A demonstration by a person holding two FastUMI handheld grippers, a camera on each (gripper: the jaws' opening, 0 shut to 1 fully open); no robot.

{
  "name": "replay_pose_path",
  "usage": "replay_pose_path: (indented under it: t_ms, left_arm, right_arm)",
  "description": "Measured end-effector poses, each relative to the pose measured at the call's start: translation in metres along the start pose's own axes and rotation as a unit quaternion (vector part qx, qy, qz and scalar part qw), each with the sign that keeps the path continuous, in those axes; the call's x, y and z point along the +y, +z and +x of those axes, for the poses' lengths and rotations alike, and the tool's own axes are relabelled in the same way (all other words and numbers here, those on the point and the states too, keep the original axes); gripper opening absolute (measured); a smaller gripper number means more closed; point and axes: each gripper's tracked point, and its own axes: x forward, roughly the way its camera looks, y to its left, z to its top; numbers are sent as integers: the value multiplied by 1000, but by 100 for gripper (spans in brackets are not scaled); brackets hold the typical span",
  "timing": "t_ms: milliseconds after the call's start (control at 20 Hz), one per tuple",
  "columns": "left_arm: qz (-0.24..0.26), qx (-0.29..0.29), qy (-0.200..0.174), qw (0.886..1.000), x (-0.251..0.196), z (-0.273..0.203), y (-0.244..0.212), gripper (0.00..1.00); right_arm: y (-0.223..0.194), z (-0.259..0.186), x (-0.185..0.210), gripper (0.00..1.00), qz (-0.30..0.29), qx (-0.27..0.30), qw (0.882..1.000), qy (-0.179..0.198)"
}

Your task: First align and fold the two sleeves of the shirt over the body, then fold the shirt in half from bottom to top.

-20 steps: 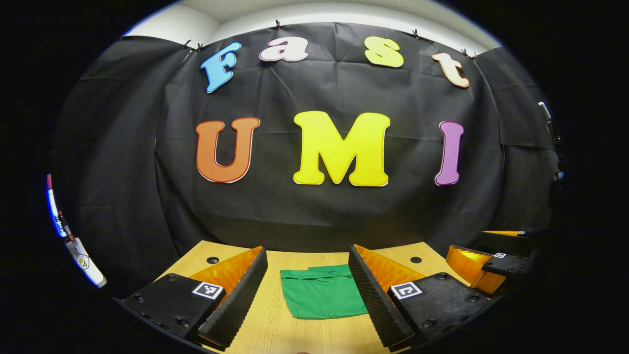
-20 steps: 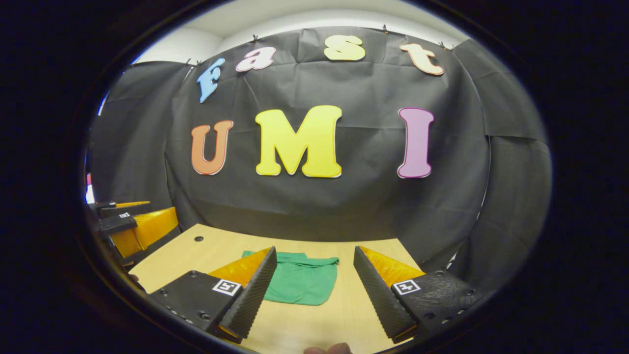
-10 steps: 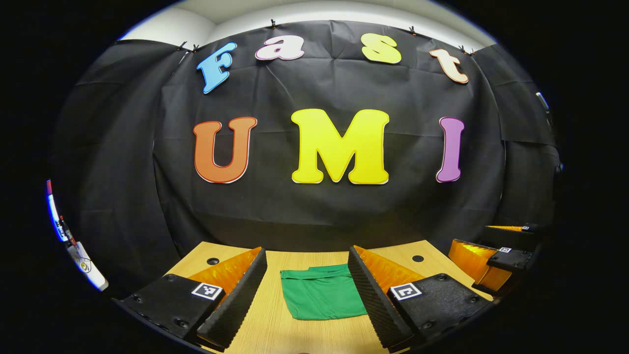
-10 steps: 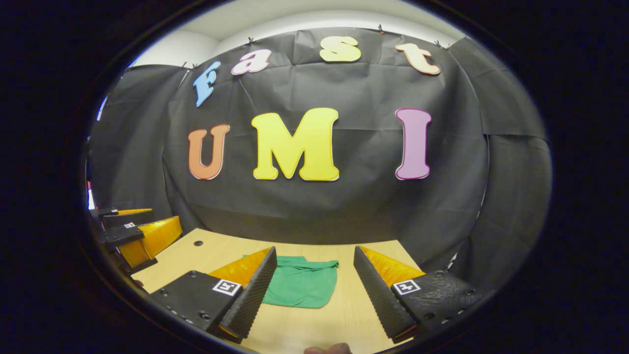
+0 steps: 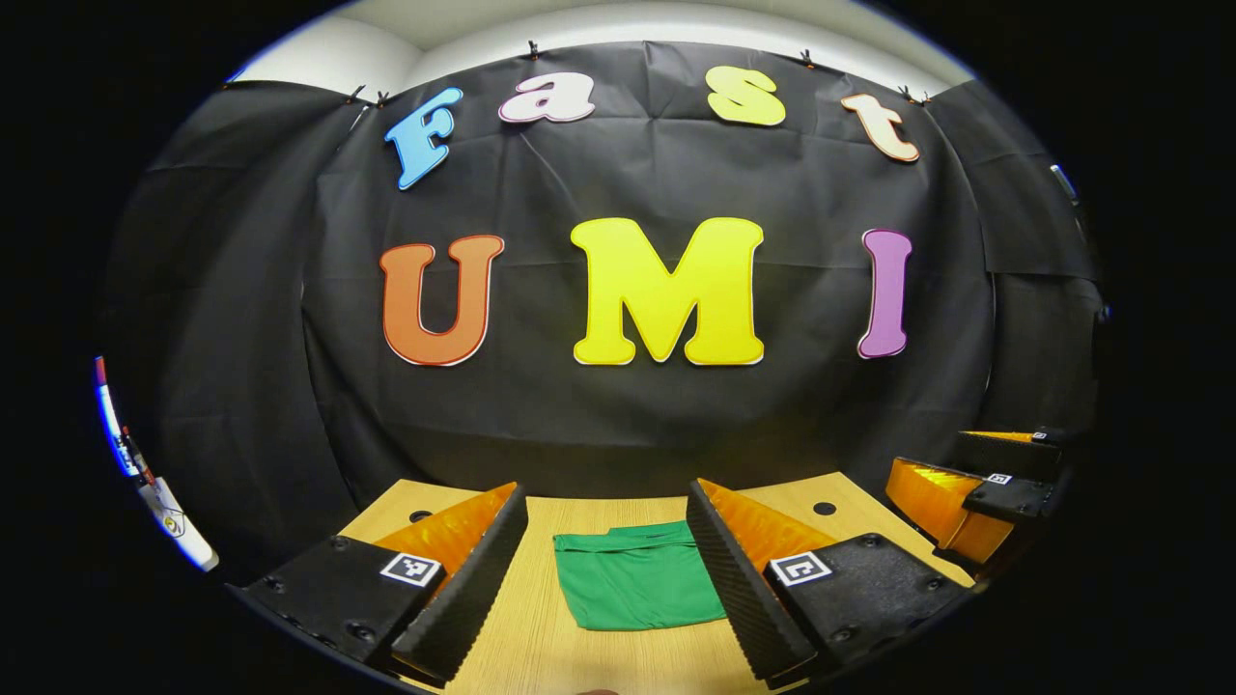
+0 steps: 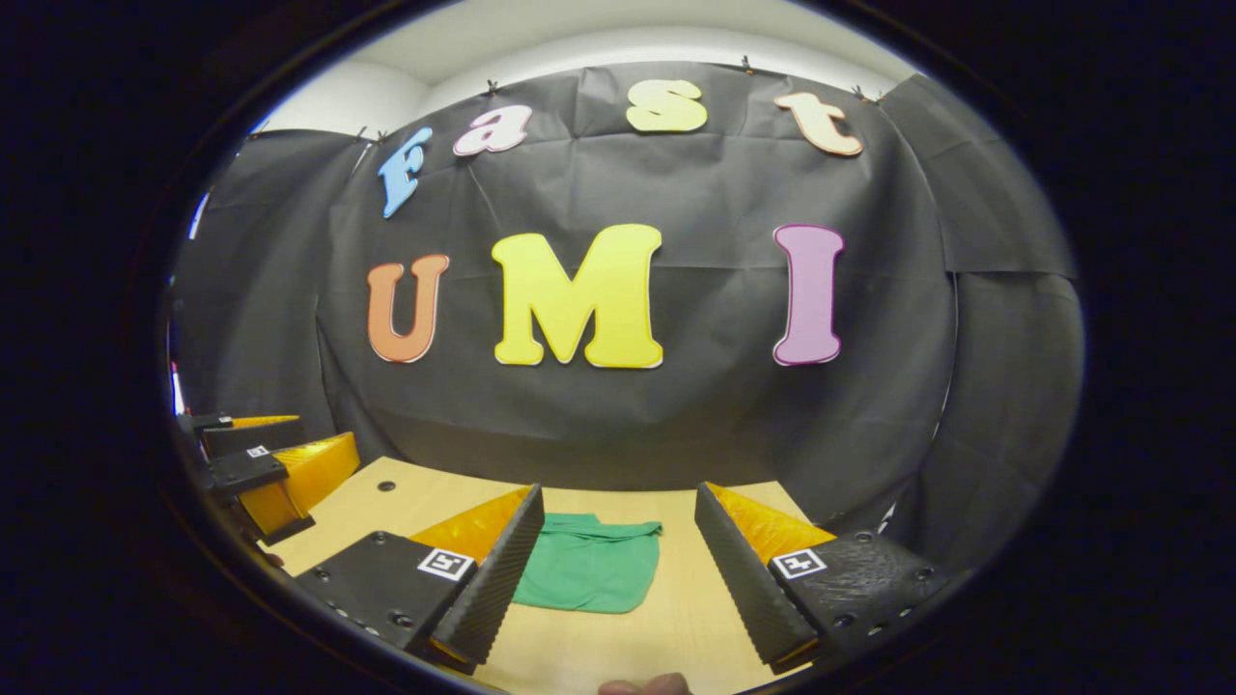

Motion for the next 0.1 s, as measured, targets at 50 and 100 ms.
replay_pose_path:
  t_ms: [50, 100]
  left_arm:
    - [-1, -2, 1, 1000, 1, -1, 0, 100]
    - [-1, -2, 1, 1000, 1, -1, 1, 100]
  right_arm:
    - [0, -1, 1, 96, 0, -1, 1000, 0]
    - [2, -1, 1, 93, -1, -2, 1000, 0]
